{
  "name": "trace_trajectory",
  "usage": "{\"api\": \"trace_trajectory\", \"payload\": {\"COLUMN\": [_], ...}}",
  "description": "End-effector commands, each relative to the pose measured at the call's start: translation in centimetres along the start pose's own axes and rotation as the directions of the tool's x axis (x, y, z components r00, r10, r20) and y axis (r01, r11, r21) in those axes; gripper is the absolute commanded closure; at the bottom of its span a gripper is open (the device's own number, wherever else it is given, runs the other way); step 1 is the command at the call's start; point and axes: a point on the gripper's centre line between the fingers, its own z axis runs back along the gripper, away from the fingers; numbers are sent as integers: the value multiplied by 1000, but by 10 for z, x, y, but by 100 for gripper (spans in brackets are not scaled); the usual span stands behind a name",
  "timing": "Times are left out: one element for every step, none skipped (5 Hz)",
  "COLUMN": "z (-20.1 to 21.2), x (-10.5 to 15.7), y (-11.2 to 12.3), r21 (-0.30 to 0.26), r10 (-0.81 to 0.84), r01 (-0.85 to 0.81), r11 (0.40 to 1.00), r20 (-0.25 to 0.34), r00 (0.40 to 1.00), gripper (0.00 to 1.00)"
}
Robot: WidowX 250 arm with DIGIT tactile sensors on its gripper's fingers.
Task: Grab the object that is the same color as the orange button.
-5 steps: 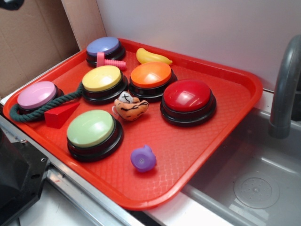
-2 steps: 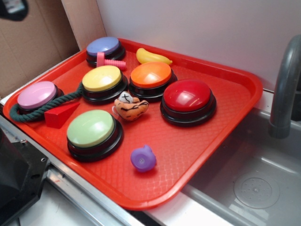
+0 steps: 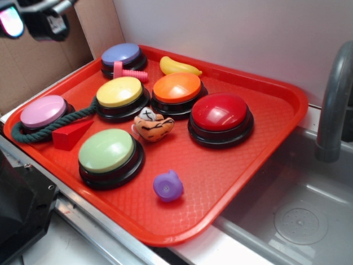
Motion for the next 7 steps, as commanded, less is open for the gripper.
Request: {"api": "trace_trajectory", "payload": {"z": [-42,-65,-81,-103,-121,-133,-142], "x": [28,41,50,61,70,74,78], "y": [-4,-12,-18,-30,-35,-37,-36], "r21": [-70,-101,-142,-176,-181,-169,-145], "r10": [156,222,250,280,262,263,250], "r01": [-150,-209,-228,-247,-229,-233,-224], "r11": [986,973,963,953,956,958,964], "r20": [96,147,168,198,186,186,197], "r00": [983,964,953,939,947,947,948], "gripper": [0,0,0,0,0,0,0]}}
